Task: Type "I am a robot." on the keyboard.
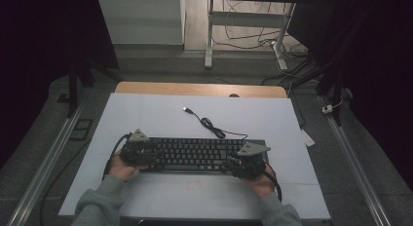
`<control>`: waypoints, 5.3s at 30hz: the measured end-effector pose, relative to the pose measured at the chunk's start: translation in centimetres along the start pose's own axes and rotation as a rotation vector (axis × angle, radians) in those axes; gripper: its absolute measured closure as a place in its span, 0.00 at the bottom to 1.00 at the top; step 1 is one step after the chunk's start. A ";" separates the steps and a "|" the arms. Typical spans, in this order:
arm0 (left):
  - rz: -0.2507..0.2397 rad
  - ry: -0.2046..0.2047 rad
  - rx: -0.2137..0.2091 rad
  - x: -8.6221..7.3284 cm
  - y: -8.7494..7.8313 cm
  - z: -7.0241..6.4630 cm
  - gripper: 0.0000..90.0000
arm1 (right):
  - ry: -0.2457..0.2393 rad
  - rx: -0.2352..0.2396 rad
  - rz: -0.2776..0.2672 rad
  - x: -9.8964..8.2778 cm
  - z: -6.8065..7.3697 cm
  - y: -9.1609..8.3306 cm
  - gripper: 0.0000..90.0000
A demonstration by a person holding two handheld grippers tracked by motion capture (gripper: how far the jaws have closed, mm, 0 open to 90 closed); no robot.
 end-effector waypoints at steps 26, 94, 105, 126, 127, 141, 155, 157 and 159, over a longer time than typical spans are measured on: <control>0.068 0.061 -0.043 2.1 2.7 -1.0 0.95 | 0.004 -0.010 -0.007 0.1 -0.6 -0.2 0.56; -0.009 -0.013 -0.019 0.8 -0.1 -1.3 0.48 | -0.008 -0.013 -0.005 0.0 -0.7 0.1 0.56; -0.023 -0.038 -0.039 1.1 -0.2 -1.5 0.45 | -0.010 -0.011 -0.013 0.2 -0.6 0.1 0.56; 0.013 -0.005 -0.027 0.8 0.4 -1.9 0.44 | 0.032 0.100 -0.074 2.5 0.5 0.5 0.99; 0.014 -0.005 -0.028 0.8 0.4 -1.9 0.44 | 0.032 0.106 -0.080 2.6 0.6 0.6 0.99; 0.036 0.009 -0.035 0.7 0.8 -2.2 0.43 | 0.028 0.106 -0.067 3.7 0.9 2.3 0.99; 0.052 0.018 -0.036 0.5 1.1 -2.3 0.42 | 0.024 0.110 -0.056 4.4 0.9 3.8 0.99; 0.055 0.020 -0.035 0.4 1.1 -2.3 0.42 | 0.022 0.112 -0.057 4.5 1.0 3.9 0.99; 0.057 0.021 -0.033 0.4 1.2 -2.3 0.42 | 0.021 0.117 -0.062 4.6 1.2 4.0 0.99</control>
Point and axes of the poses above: each handheld gripper's, and its own axes: y roughly forward along the jaws, x roughly out of its top, z roughly to its left, the point moved 6 cm from there along y, roughly forward along the jaws, and after that the axes turned 2 degrees about -x, right-handed, at the moved point
